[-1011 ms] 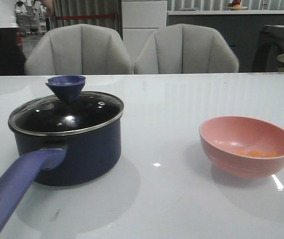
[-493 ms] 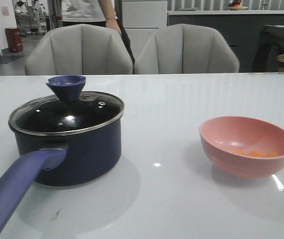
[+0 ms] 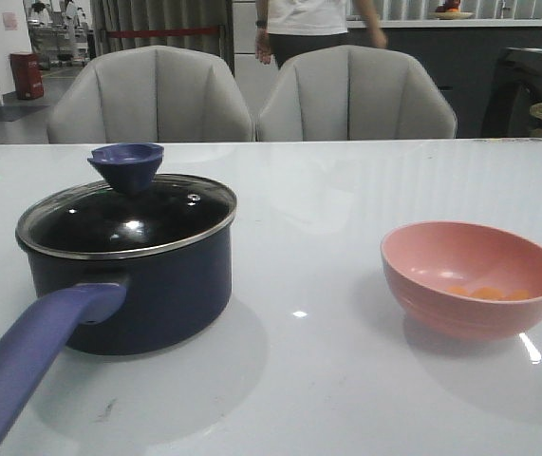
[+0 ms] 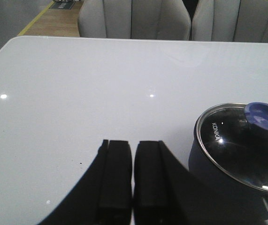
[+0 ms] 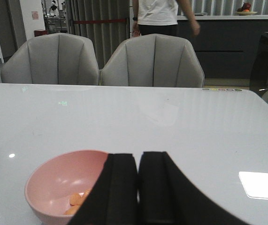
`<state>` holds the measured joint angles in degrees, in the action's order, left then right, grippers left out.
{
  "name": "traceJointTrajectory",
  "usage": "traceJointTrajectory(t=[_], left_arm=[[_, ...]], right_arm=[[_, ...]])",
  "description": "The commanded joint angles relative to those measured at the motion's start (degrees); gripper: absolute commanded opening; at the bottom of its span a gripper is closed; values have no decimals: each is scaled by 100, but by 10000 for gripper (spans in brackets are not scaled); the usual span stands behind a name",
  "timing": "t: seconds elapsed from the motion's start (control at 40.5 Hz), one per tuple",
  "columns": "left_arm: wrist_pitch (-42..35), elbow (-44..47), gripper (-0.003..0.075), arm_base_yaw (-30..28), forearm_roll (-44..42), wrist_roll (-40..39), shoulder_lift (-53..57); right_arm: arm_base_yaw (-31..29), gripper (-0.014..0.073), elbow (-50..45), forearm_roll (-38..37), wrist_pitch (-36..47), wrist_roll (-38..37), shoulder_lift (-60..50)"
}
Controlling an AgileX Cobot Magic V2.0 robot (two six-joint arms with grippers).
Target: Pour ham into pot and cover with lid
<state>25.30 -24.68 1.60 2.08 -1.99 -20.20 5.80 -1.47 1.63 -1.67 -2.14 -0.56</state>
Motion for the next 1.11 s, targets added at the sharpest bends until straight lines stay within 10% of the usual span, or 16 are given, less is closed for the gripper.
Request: traceJointTrajectory(t=[0.0,0.148,0.469,1.085], left_arm=[[-506,-212,127,-9,51,-37,-82],[-506,-212,166,-9,51,-37,-82],[-506,-212,579,-9,51,-37,-119],[662,-1258,617,-9,340,-37,-1026]], right_arm=[[-32,160,-59,-48,476,-1,-107],[-32,160,-59,-48,476,-1,-107],[-32,160,-59,-48,476,-1,-107],[-32,160,-59,-48,476,-1,-107]])
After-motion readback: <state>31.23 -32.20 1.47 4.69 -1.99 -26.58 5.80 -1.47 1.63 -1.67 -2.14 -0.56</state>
